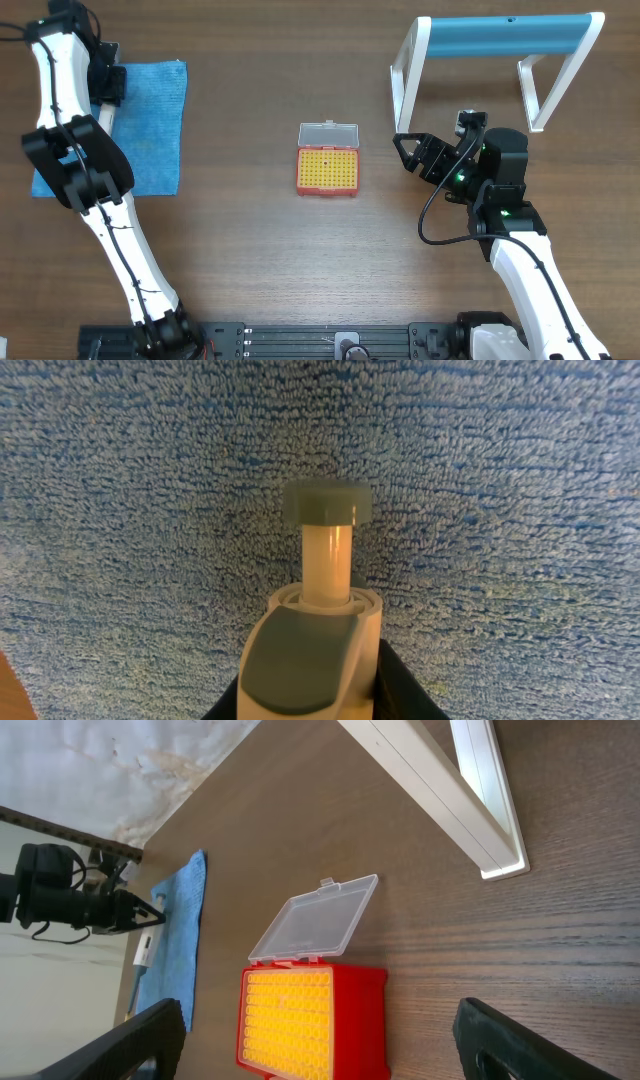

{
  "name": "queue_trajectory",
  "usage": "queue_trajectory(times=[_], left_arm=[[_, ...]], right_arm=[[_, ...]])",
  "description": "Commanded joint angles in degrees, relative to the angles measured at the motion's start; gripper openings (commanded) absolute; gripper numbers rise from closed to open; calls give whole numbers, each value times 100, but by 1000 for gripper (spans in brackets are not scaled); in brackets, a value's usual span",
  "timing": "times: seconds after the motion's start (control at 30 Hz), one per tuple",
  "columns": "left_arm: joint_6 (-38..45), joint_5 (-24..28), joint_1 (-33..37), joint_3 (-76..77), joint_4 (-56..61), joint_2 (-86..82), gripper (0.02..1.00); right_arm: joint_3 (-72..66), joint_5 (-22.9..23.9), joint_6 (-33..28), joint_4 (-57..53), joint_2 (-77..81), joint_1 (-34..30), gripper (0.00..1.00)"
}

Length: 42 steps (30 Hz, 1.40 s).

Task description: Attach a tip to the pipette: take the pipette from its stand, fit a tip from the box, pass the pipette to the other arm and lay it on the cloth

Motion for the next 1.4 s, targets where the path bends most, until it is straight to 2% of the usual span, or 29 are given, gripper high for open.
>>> queue_trajectory(times=[0.03, 0.5, 0.53, 0.6, 0.67, 0.77, 0.83, 0.9, 0.93, 0.97, 1.0, 1.07, 1.1, 1.33, 1.4], left_arm=[[76, 81, 17, 125, 15, 98, 29], [76, 79, 17, 125, 146, 98, 42], [74, 79, 17, 125, 175, 101, 128], [76, 79, 17, 125, 195, 98, 178], [74, 79, 17, 125, 190, 98, 351], [74, 79, 17, 125, 188, 98, 373], [74, 81, 17, 125, 184, 98, 478], [74, 79, 17, 127, 140, 98, 514], [72, 79, 17, 127, 87, 98, 570], [70, 76, 17, 127, -55, 79, 783], [28, 74, 17, 127, -197, 39, 836], [28, -17, 17, 164, -446, -68, 858], [7, -96, 17, 197, -546, -144, 906], [-42, -70, 11, 417, -837, -1364, 923], [-57, 98, 13, 417, -1099, -1797, 923]], right_arm=[[101, 96, 46, 13, -72, 28, 873], [101, 94, 48, 13, -72, 28, 873], [98, 94, 46, 13, -72, 28, 873], [98, 94, 46, 13, -72, 28, 871], [98, 94, 46, 13, -72, 28, 871], [101, 94, 48, 13, -72, 28, 873], [101, 94, 46, 11, -72, 28, 871], [98, 94, 48, 11, -72, 28, 871], [98, 92, 48, 11, -72, 28, 871], [101, 92, 48, 11, -72, 28, 875], [98, 92, 48, 13, -72, 28, 871], [101, 92, 48, 17, -74, 28, 871], [101, 94, 48, 35, -81, 28, 871], [101, 92, 42, 431, -472, -22, 871], [101, 94, -63, 428, -710, -68, 871]])
